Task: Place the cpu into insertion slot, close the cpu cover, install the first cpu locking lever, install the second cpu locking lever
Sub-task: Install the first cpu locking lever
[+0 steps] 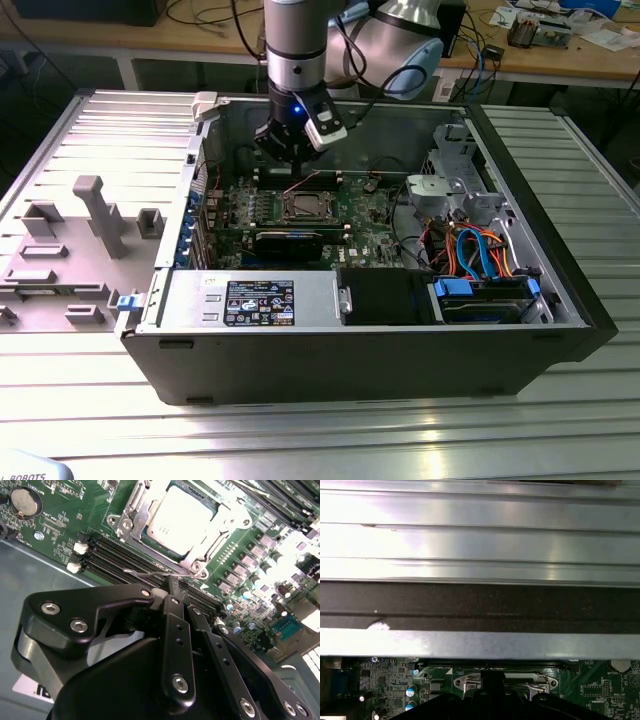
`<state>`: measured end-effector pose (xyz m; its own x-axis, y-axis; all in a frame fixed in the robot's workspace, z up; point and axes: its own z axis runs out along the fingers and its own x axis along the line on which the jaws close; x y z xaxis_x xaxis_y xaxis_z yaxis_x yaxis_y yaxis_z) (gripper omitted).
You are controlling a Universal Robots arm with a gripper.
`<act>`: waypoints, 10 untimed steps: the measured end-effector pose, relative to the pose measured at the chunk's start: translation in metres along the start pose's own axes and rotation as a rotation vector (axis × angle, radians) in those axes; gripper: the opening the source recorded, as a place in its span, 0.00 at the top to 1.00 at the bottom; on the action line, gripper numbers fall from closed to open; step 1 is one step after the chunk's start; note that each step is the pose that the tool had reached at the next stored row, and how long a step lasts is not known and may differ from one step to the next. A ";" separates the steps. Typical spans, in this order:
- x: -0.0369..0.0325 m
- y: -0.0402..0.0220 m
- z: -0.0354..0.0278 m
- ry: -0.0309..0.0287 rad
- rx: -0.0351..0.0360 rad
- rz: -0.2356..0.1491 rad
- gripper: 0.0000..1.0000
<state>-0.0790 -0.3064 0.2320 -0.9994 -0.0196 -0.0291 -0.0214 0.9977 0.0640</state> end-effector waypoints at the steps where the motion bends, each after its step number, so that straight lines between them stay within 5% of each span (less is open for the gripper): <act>1: -0.0008 0.0001 0.0008 0.0002 0.0022 -0.003 0.89; 10: -0.0068 0.0024 0.0023 0.0010 0.0032 -0.013 0.89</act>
<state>-0.0722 -0.3037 0.2301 -0.9990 -0.0328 -0.0289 -0.0345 0.9976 0.0605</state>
